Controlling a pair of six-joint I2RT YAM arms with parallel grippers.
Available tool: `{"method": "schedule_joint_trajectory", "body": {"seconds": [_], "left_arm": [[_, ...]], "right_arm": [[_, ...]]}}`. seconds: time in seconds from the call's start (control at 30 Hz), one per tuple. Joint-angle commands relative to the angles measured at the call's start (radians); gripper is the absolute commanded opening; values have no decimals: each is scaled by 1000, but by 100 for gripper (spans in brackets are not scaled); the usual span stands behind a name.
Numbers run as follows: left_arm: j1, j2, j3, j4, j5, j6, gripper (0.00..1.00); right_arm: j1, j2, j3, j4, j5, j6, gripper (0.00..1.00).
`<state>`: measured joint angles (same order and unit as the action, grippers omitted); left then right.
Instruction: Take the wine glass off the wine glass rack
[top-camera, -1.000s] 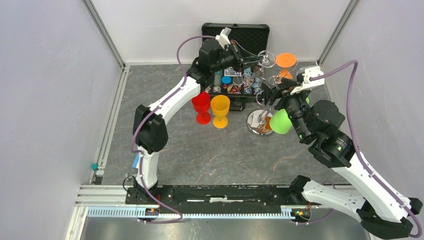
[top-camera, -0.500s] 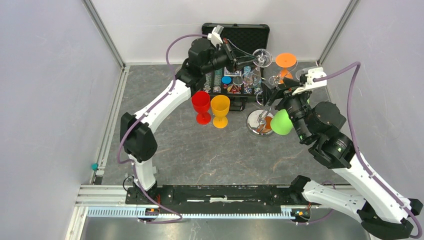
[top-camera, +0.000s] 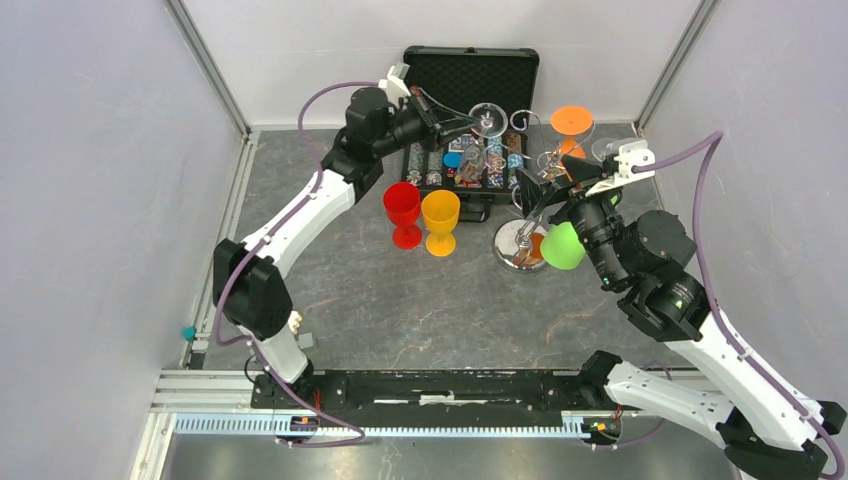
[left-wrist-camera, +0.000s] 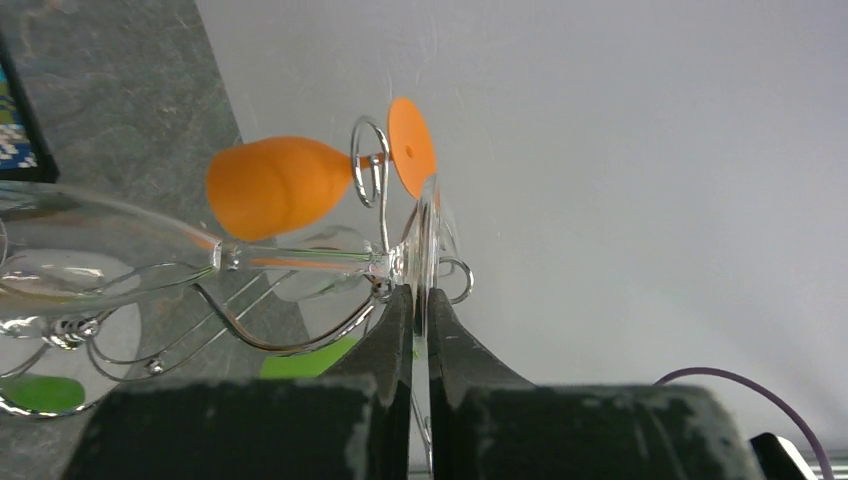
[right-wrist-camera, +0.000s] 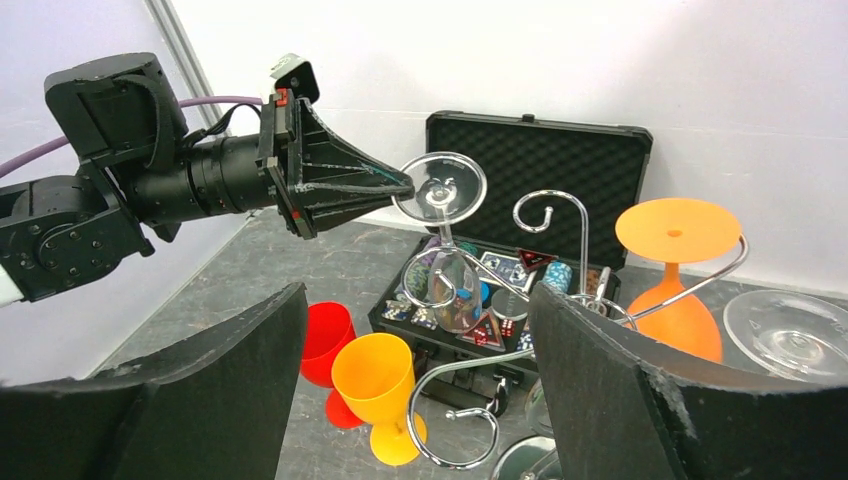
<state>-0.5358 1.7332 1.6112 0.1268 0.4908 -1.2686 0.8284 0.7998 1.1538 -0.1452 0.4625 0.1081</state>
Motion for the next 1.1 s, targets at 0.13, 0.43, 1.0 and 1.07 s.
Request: {"method": "schedule_joint_trajectory", "body": {"seconds": [0.13, 0.43, 1.0, 1.07], "left_arm": [[106, -167, -84, 95, 9, 28, 2], [128, -310, -197, 177, 96, -72, 2], [134, -663, -472, 112, 311, -124, 2], [134, -687, -494, 120, 335, -139, 2]], "right_arm": [[-3, 17, -21, 75, -74, -7, 85], [-3, 88, 0, 113, -272, -61, 84], [-4, 153, -112, 372, -718, -319, 72], [-3, 162, -126, 383, -755, -348, 69]]}}
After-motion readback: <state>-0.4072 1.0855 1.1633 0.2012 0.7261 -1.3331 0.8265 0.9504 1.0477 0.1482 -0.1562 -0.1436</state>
